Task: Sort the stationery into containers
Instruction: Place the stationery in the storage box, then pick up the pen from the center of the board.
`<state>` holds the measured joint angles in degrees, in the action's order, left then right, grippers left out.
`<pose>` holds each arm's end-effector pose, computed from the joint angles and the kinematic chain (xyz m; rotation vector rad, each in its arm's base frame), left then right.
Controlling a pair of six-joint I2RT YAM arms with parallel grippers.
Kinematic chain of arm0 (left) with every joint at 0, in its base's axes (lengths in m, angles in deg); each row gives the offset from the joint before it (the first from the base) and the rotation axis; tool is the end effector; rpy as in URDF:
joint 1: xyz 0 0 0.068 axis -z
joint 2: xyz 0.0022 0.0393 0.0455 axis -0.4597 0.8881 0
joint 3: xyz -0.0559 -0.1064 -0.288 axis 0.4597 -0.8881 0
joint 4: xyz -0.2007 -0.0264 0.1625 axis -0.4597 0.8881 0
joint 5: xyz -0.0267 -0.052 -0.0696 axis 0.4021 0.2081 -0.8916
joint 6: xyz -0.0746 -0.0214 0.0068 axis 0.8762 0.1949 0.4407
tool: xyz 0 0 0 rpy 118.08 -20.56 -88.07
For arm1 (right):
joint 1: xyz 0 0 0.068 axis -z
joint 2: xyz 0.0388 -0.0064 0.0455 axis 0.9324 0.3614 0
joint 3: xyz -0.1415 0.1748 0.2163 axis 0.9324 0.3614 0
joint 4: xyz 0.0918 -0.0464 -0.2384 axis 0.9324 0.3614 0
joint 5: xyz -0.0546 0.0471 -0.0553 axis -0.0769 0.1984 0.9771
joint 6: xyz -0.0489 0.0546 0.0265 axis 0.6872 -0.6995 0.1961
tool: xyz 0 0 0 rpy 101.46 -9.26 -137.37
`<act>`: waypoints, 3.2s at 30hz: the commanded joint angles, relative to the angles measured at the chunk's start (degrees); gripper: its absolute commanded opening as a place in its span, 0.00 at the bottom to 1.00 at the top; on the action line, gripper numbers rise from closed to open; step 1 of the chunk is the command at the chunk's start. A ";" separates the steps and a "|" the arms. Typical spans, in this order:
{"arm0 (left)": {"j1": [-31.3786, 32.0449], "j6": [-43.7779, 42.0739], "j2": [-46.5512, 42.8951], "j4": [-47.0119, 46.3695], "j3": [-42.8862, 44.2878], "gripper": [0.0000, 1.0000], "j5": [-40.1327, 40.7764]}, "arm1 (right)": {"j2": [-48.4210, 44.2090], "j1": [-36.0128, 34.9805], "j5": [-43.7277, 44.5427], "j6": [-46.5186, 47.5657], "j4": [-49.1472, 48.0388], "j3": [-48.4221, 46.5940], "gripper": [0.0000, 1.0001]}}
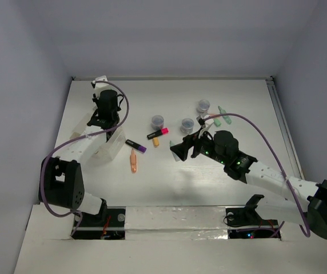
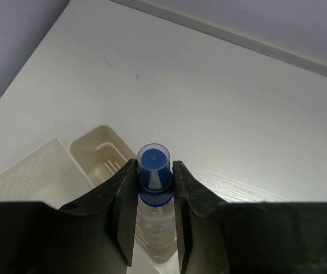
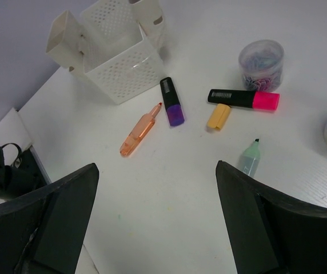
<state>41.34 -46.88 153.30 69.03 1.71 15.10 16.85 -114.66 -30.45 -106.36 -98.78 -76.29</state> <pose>0.3494 -0.0543 0.3313 -0.3389 1.7493 0.1040 0.1747 0.1927 0.3041 -0.4959 1.7683 0.9567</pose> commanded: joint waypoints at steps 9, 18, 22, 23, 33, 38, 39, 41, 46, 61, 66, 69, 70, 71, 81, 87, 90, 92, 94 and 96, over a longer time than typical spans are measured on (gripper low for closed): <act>1.40 0.89 -3.43 -0.59 1.93 0.76 2.82 | -0.10 -0.56 2.87 0.76 -1.57 -0.09 0.91; 1.40 1.95 -13.44 3.97 5.71 0.90 -4.55 | 6.66 -0.56 2.17 2.25 0.88 -2.90 0.73; 1.40 3.61 -19.94 8.89 6.51 0.90 -12.62 | 11.66 -0.56 0.33 3.57 4.04 -6.58 0.44; 1.40 3.88 -19.97 9.69 6.07 0.90 -13.95 | 11.68 -0.56 0.32 3.74 4.66 -7.38 0.42; 1.40 5.82 -39.10 14.45 -5.53 0.94 -30.83 | 26.08 -2.49 -1.79 3.39 11.42 -18.36 0.44; 1.40 5.29 -46.50 15.06 -11.59 0.96 -32.16 | 36.08 -6.53 3.48 2.96 15.29 -27.59 0.49; 1.40 5.12 -48.86 15.06 -12.38 0.97 -31.90 | 37.59 -6.54 3.92 2.95 16.00 -29.08 0.51; 1.40 5.11 -50.81 14.54 -14.31 0.99 -31.46 | 40.14 -7.07 5.59 3.48 17.32 -33.74 0.56; 1.40 4.59 -53.63 14.80 -13.98 0.99 -29.62 | 49.10 -7.07 4.20 10.31 24.42 -46.19 0.64; 3.78 3.79 -55.12 17.35 -13.18 0.99 -24.43 | 66.52 -7.07 4.09 19.92 38.24 -67.15 0.63; 3.78 3.79 -54.60 17.35 -13.18 0.99 -24.34 | 67.57 -7.07 4.63 20.27 38.85 -66.89 0.62; 3.78 3.79 -54.16 17.35 -13.18 0.99 -24.16 | 68.19 -7.07 3.84 20.27 38.42 -66.10 0.61; 3.78 3.88 -54.07 17.26 -13.27 0.99 -24.16 | 68.28 -7.07 3.40 20.27 38.24 -65.92 0.61; 3.78 4.06 -53.98 17.26 -13.27 0.99 -23.99 | 68.37 -7.07 3.05 20.27 38.07 -65.83 0.60; 2.64 5.73 -52.66 17.17 -13.27 0.98 -23.28 | 68.29 -7.59 1.82 22.20 34.73 -63.64 0.25; 1.49 7.83 -51.08 16.65 -13.45 0.96 -24.16 | 63.02 -7.59 1.03 22.47 29.28 -59.95 0.22; 1.49 10.03 -49.24 16.38 -13.36 0.94 -25.91 | 57.57 -7.59 0.59 21.33 25.16 -55.83 0.20; 1.49 11.35 -48.19 16.21 -13.10 0.93 -27.23 | 52.32 -7.59 0.93 19.23 21.65 -52.84 0.20; 1.49 13.28 -46.87 16.21 -12.39 0.91 -28.12 | 48.52 -7.59 1.72 17.73 19.09 -47.41 0.20; 1.49 16.08 -45.90 15.86 -12.39 0.88 -30.65 | 42.81 -7.59 3.39 14.83 14.26 -43.26 0.21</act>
<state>43.03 -35.47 106.22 87.71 -12.83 -11.65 69.38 -121.78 -28.63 -87.34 -72.88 -123.33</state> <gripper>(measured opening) 0.892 0.349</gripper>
